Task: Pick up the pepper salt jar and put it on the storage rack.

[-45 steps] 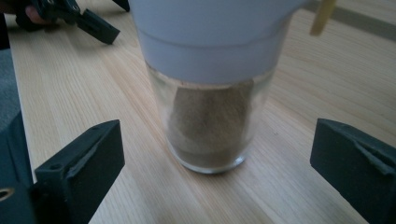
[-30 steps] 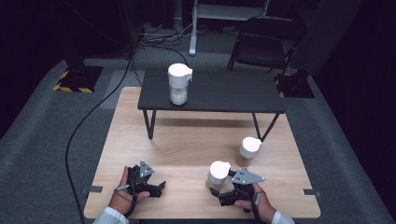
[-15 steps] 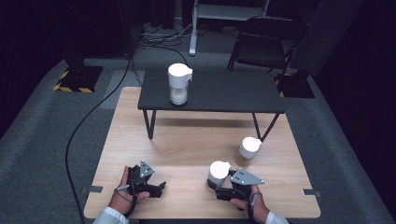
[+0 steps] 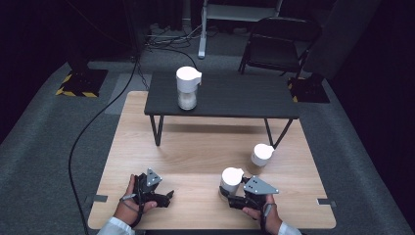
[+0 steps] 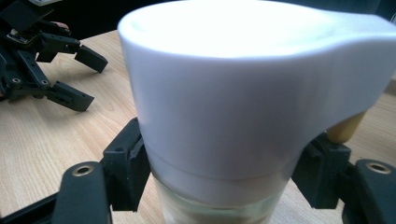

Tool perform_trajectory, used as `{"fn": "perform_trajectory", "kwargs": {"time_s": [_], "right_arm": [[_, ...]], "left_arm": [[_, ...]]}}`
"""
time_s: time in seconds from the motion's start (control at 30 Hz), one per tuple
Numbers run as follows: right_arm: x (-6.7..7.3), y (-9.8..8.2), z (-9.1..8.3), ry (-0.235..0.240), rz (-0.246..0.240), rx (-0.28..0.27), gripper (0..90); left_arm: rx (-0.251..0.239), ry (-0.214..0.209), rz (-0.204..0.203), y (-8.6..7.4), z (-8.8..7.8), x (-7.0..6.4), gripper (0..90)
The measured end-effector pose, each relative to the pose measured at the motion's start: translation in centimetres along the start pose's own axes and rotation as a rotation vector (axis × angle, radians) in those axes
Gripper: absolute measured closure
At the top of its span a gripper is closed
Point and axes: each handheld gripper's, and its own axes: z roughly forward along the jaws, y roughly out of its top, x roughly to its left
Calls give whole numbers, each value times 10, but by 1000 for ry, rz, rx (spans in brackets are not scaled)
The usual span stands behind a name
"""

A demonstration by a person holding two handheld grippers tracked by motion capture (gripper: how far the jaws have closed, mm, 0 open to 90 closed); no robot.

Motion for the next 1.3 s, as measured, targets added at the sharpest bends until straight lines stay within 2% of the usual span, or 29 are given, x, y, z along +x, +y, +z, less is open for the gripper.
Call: {"fn": "perform_trajectory", "kwargs": {"time_s": [0.3, 0.83, 1.07, 1.17, 1.3], "right_arm": [[0, 7, -5, -15, -7, -10, 299], [-3, 38, -21, -18, 8, -32, 299], [-7, 63, -26, -40, 8, -55, 299], [-14, 77, -27, -30, 11, -60, 299], [-19, 94, -27, -41, 6, -79, 299]], "left_arm": [[0, -1, 1, 0, 0, 0, 3], [0, 1, 2, 0, 0, 0, 4], [0, 1, 2, 0, 0, 0, 4], [0, 1, 2, 0, 0, 0, 4], [0, 1, 2, 0, 0, 0, 4]]}}
